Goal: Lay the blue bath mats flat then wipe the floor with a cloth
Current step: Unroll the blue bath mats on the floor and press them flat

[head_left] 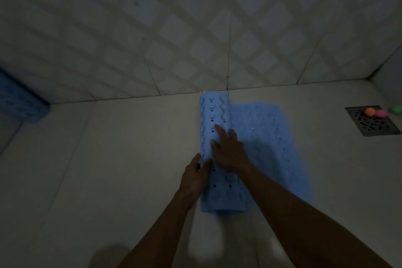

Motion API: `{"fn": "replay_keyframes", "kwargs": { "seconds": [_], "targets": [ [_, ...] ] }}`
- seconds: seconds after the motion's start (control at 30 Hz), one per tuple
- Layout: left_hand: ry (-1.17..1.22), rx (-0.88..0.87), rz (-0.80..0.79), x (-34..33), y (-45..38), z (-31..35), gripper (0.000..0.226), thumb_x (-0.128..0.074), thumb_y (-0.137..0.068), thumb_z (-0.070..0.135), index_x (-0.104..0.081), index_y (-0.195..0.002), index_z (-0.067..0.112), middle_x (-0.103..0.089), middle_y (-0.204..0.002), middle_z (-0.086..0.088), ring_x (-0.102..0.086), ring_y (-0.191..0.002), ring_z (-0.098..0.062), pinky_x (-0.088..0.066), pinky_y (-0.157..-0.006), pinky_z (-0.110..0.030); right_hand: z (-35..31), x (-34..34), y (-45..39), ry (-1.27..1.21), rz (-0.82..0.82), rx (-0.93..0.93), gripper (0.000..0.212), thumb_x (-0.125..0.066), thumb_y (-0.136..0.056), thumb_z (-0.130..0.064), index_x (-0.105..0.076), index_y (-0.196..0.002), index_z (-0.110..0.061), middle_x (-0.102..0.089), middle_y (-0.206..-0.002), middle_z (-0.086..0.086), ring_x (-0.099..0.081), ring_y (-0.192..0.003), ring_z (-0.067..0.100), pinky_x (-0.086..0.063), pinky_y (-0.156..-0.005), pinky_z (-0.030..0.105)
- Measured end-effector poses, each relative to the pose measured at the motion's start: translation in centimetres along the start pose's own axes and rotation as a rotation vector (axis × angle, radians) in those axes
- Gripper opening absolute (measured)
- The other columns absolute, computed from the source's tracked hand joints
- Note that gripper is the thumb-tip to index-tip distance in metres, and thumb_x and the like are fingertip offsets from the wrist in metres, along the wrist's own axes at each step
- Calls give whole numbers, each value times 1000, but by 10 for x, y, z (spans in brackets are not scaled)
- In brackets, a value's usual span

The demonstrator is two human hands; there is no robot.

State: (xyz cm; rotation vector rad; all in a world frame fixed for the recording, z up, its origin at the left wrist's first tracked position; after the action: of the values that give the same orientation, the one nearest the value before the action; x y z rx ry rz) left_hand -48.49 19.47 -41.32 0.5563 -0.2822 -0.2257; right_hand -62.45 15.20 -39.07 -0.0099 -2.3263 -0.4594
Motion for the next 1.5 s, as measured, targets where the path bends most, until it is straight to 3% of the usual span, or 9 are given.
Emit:
{"fn": "replay_keyframes", "kwargs": {
  "seconds": [0.1,0.23,0.33,0.53,0.7,0.87,1.03,1.27,1.5],
  "targets": [
    [-22,-13,40,23,-2,-5,60,-55,-96,51,-45,-147,21,-57,-141,-5,-60,-123,-27,-48,-106,-46,-18,4,-1,30,109,73,61,-42,-101,-35,-17,-155,-23,-20,-159,10,-23,-143,36,-24,-114,46],
    [-36,-4,47,48,-2,-13,62,-58,-97,45,-40,-150,19,-57,-142,-10,-59,-123,-27,-48,-106,-44,-12,-20,-7,-7,0,-85,88,-55,-93,-50,1,-157,-25,3,-164,12,-10,-148,38,-20,-117,48],
    [-70,-28,22,59,-1,-14,49,-60,-97,40,-49,-141,21,-63,-133,-12,-65,-114,-29,-53,-99,-47,-26,-42,-9,-164,-61,-66,95,-59,-92,-47,5,-157,-22,-2,-164,15,-18,-149,33,-25,-119,45],
    [-29,-3,47,74,4,-35,46,-56,-101,30,-49,-144,18,-67,-128,-9,-66,-111,-28,-53,-99,-47,-37,-65,-4,-3,-76,-78,85,-50,-94,-54,6,-155,-34,-2,-163,14,-20,-146,40,-21,-118,55],
    [0,2,108,99,6,-41,44,-49,-103,34,-51,-144,20,-61,-138,-7,-60,-121,-25,-47,-106,-44,-45,-51,-9,-63,70,-56,71,-45,-98,-49,-13,-156,-21,-21,-155,19,-34,-136,38,-28,-114,47],
    [-38,8,154,129,6,-45,57,-52,-100,46,-46,-148,16,-56,-142,-8,-56,-128,-27,-45,-109,-45,-67,-81,-12,-74,-46,-20,67,-49,-99,-43,-19,-155,-22,-22,-157,20,-32,-141,36,-29,-116,47],
    [-77,-31,180,152,6,-46,51,-47,-102,46,-52,-143,16,-62,-136,-9,-62,-119,-26,-50,-103,-43,-98,-90,-8,-189,55,69,61,-51,-100,-34,-25,-153,-20,-28,-148,16,-40,-131,31,-34,-109,37],
    [-134,-38,209,183,9,-46,48,-57,-95,52,-57,-132,21,-67,-128,-6,-65,-114,-25,-52,-99,-44,-138,-131,-12,-174,-115,118,64,-49,-101,-29,-19,-156,-13,-26,-160,11,-29,-146,27,-27,-119,43],
    [-268,-63,299,213,22,-56,49,-64,-93,43,-55,-131,15,-65,-128,-8,-62,-115,-28,-48,-89,-29,-152,-158,-18,-281,-107,46,43,-42,-104,-21,-40,-146,-13,-45,-150,8,-43,-136,22,-31,-107,24]
  ]
}}
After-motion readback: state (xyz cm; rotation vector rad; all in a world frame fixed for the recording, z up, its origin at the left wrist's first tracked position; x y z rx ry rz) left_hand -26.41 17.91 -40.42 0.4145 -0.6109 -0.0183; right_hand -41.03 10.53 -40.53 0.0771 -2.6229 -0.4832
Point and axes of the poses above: each hand's wrist, its own y-axis away from the middle knuckle, its own x-axis out of the back of the hand, z = x × y, the point moved 10 cm from there along -y, towards the middle knuckle
